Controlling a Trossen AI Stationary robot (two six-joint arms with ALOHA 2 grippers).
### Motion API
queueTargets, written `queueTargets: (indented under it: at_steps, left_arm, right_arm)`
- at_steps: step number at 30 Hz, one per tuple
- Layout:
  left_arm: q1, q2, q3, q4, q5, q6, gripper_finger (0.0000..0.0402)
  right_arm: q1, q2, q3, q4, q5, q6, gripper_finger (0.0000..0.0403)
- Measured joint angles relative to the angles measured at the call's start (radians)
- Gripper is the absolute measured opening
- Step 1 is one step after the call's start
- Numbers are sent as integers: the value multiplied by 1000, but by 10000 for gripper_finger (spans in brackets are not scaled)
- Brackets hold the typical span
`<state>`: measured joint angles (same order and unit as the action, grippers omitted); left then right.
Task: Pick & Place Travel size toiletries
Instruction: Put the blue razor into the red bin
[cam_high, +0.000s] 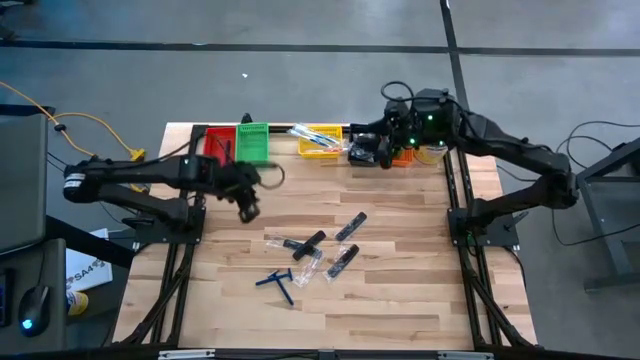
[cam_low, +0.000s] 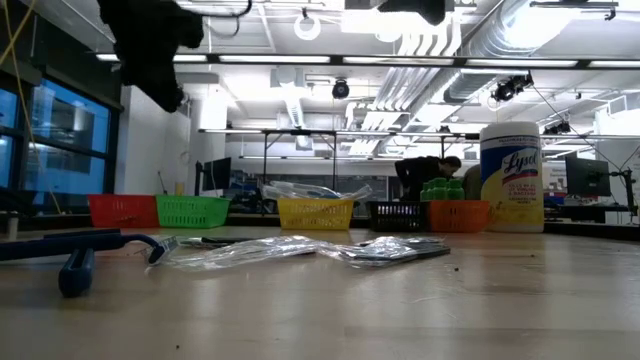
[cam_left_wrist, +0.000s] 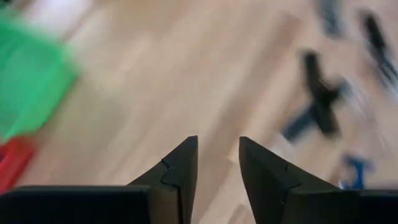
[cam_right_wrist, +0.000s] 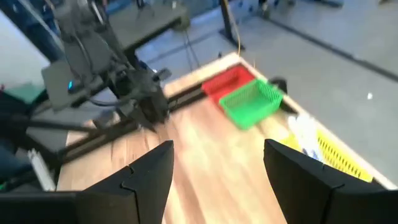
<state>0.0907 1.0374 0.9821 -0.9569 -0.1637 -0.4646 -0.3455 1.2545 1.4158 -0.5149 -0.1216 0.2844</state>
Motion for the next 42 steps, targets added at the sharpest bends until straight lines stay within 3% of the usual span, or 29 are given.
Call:
queueTargets:
  at_steps: [4, 11, 16, 22, 26, 29, 33, 38, 42]
  left_arm:
    - [-91, 0, -14, 16, 77, 167, 111]
    - [-214, 32, -14, 18, 188, 195, 112]
    - [-320, 93, -13, 25, 133, 172, 139]
    - [-430, 174, -14, 26, 60, -17, 186]
    - [-521, 216, -14, 64, -64, -116, 191]
    - [-553, 261, -14, 140, -99, -159, 191]
    - [-549, 340, -14, 266, -96, -186, 191]
    - [-550, 451, -13, 391, -91, -102, 191]
    - [-550, 519, -13, 449, -10, -83, 191]
  right_arm:
    - [21, 5, 0, -63, -1, 0, 238]
    - [66, 9, -1, -117, 19, 3, 238]
    - [86, 12, -1, -126, 19, -19, 238]
    - [100, 12, -1, -126, 21, -1, 238]
    - [99, 12, -1, -126, 44, 9, 238]
    - [99, 12, -1, -126, 45, 11, 238]
    - [99, 12, -1, -125, 45, 8, 238]
    - [99, 12, -1, -125, 44, -24, 238]
    - [99, 12, -1, -124, 42, -28, 238]
